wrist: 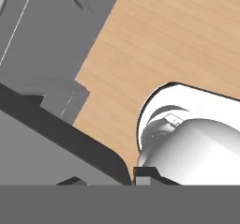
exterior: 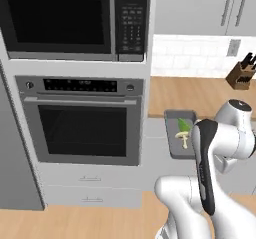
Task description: Take the meat container that has the fish and place it on the second highest rack of the freezer. Then take the vegetable container that has the mushroom and lemon wedge and place it on the highest rack of the freezer.
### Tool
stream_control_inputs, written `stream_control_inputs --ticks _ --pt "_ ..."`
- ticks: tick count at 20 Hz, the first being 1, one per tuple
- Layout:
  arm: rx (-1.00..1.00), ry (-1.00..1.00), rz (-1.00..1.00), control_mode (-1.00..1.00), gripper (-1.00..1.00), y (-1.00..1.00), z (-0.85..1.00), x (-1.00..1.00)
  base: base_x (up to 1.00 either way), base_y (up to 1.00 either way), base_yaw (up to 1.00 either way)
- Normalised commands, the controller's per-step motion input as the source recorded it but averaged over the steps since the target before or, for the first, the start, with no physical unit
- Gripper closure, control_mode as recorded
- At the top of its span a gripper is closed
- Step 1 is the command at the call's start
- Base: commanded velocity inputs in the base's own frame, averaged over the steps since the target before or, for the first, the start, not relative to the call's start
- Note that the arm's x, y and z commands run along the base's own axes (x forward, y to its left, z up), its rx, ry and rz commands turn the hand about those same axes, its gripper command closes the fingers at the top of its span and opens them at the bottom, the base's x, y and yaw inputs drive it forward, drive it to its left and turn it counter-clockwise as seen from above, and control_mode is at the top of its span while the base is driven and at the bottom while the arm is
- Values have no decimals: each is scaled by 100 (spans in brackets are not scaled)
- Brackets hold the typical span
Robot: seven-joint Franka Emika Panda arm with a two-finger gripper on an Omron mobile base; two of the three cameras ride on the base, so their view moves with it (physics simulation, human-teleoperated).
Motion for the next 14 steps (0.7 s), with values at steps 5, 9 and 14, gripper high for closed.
stream_control_inputs --ticks 5,9,14 --pt "0 0 0 100 100 0 0 0 -47 79 75" --pt "0 0 0 100 100 0 0 0 -48 99 50" --pt "0 0 0 100 100 0 0 0 -12 97 28"
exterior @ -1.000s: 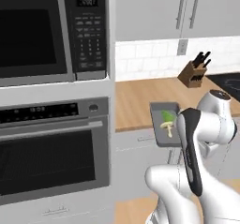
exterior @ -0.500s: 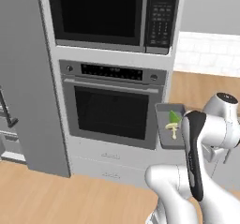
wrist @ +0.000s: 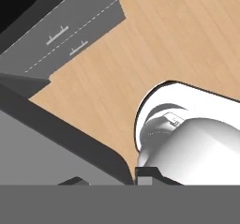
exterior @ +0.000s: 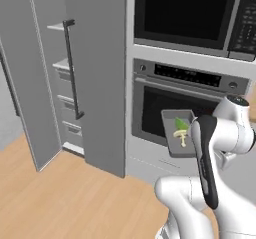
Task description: Take the meat container that has the fish and place it on the second highest rack of the freezer. Then take the vegetable container that has the mushroom and lemon wedge and place it on the highest rack of the freezer.
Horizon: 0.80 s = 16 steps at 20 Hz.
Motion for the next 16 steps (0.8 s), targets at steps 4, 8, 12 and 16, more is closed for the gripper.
stream_control_inputs --ticks 4,8,12,16 --pt "0 0 0 100 100 0 0 0 39 100 2" --pt "0 0 0 100 100 0 0 0 59 77 -12" --pt "0 0 0 100 100 0 0 0 69 100 -39" --pt "0 0 0 100 100 0 0 0 56 100 -39"
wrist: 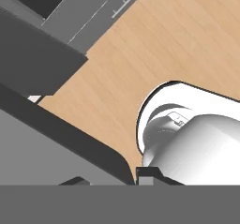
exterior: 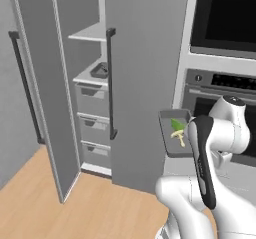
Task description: Take the meat container that has the fish and place it on the second highest rack of the freezer. Then take the vegetable container that has the mushroom and lemon wedge and place it on the highest rack of the freezer.
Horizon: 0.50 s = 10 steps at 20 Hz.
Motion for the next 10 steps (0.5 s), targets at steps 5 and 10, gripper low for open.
stream_control_inputs --ticks 5,10 --pt "0 0 0 100 100 0 0 0 26 100 -38" --pt "0 0 0 100 100 0 0 0 5 100 -37"
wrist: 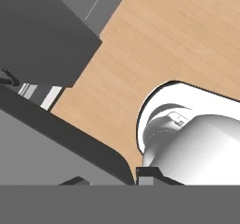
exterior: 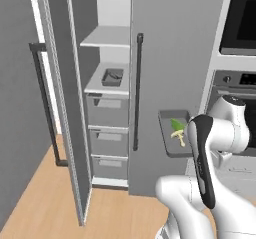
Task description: Take the meat container that has the fish and place it on the second highest rack of the freezer. Then take the vegetable container that has the mushroom and lemon wedge and place it on the highest rack of the freezer.
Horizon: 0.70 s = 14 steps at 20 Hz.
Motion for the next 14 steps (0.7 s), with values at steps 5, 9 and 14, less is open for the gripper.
stream_control_inputs --ticks 5,9,14 --pt "0 0 0 100 100 0 0 0 10 99 -31" --pt "0 0 0 100 100 0 0 0 46 70 -17" --pt "0 0 0 100 100 0 0 0 73 34 -10"
